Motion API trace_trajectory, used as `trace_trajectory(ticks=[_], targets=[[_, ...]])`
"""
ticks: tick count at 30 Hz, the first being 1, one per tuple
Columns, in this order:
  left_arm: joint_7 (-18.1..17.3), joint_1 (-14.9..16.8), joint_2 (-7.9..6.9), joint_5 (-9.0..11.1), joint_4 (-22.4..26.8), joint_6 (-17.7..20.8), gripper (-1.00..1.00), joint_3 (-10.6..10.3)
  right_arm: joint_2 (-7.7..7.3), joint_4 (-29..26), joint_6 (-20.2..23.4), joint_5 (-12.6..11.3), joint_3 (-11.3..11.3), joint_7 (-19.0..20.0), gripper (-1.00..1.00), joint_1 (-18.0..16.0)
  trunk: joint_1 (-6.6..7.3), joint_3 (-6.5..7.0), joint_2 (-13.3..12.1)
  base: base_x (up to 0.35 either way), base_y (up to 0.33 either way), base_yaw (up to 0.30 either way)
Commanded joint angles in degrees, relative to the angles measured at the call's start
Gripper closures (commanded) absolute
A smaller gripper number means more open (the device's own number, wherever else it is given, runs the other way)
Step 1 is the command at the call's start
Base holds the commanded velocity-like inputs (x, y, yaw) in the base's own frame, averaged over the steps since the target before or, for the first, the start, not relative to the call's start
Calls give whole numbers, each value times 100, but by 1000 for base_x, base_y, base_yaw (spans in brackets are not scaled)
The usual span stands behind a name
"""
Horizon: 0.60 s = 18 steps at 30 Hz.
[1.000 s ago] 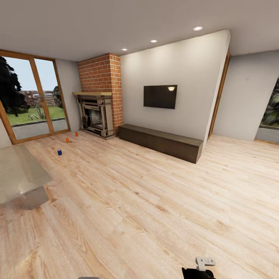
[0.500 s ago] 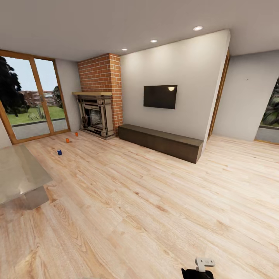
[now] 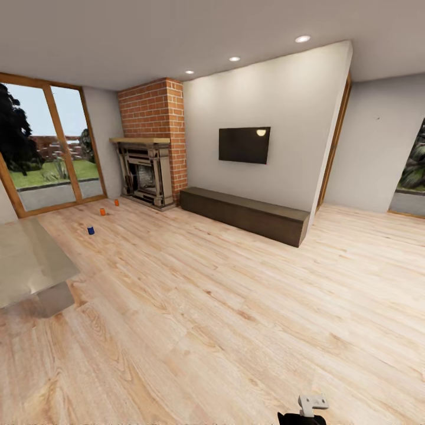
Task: Put the three can of soda from the living room inside the tash can in the kitchen.
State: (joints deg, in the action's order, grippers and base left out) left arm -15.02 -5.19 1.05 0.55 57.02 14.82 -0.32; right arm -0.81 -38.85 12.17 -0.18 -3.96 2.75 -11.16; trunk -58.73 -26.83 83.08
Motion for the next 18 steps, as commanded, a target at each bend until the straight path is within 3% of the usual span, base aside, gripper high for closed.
trace_trajectory(ticks=[1, 18], targets=[[-2, 2, -1, -1, -9, -5, -100, 2, -3, 3, 1, 2, 0, 7, -100, 0, 0, -6, 0, 0, 0, 0], [-2, 9, 1, -28, -226, -86, -100, 3, -11, 9, 5, 9, 1, 58, -100, 0, 0, -23, 0, 0, 0, 0]])
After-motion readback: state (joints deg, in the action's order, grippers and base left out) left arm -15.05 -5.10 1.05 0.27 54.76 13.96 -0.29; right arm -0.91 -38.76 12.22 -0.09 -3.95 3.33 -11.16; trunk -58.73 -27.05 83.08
